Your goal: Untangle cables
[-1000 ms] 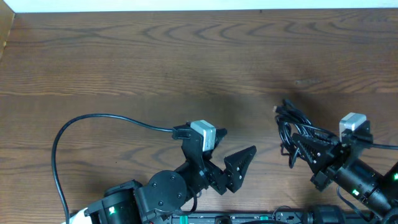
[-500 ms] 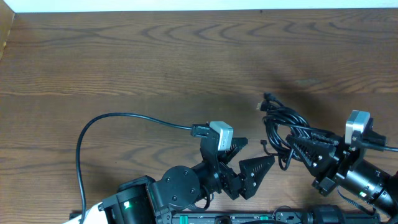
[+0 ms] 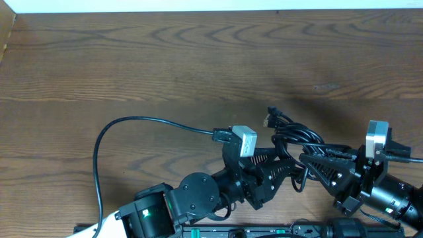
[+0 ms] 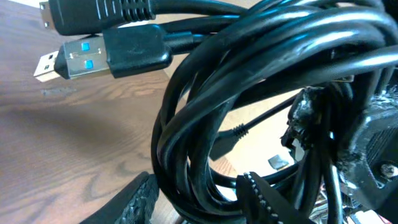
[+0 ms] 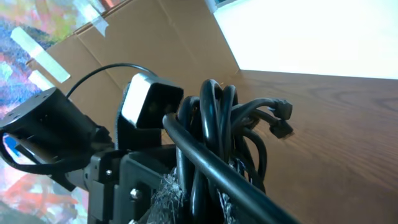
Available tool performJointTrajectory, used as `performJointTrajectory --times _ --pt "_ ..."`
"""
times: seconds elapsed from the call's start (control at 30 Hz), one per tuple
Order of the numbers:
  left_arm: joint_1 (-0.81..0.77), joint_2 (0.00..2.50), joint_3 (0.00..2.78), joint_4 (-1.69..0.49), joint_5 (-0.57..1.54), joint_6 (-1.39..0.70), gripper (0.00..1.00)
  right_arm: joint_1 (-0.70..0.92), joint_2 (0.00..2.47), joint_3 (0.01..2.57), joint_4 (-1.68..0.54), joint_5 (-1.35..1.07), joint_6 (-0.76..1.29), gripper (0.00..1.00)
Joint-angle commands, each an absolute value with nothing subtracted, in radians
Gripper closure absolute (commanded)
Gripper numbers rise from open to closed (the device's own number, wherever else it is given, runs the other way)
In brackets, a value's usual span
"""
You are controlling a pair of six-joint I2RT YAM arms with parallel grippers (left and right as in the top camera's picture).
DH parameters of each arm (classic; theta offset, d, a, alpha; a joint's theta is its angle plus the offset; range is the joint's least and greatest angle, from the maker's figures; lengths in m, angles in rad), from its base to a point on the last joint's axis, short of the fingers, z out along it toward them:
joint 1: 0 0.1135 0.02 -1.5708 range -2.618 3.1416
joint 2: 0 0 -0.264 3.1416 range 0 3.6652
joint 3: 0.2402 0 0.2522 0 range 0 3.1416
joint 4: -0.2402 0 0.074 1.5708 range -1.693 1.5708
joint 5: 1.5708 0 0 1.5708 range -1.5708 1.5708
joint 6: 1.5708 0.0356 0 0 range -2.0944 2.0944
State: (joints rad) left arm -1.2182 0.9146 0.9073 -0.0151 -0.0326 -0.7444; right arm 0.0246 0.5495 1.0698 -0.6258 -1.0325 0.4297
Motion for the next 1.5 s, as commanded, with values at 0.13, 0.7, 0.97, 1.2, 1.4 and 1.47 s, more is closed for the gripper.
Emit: performJointTrajectory --times 0.13,0.7,0.97,1.2,1.4,1.47 --pt "-1.224 0.909 0.923 0.01 -0.015 -0.742 0.57 0.028 0.55 1.084 -0.617 -1.1 0.444 0.99" --pt "-1.224 0.918 0.923 0.073 -0.018 -0.742 0.92 0.028 0.55 1.084 -0.617 -1.137 0.445 0.99" --pt "-1.222 0.917 0.923 0.056 -0.078 -0.641 0.93 0.028 0.55 1.084 -0.644 -1.134 0.4 0.98" --pt "-1.222 0.865 0.923 -0.084 -0.269 -0.542 0.93 0.028 0.55 1.084 -0.816 -0.938 0.295 0.77" --pt "-1.222 0.805 0.923 -0.157 -0.308 -0.437 0.93 0.028 0.55 1.084 -0.973 -0.751 0.208 0.71" --pt "-1.222 0.794 0.923 -0.177 -0.313 -0.432 0.93 0.028 0.55 1.084 -0.978 -0.751 0.207 0.7"
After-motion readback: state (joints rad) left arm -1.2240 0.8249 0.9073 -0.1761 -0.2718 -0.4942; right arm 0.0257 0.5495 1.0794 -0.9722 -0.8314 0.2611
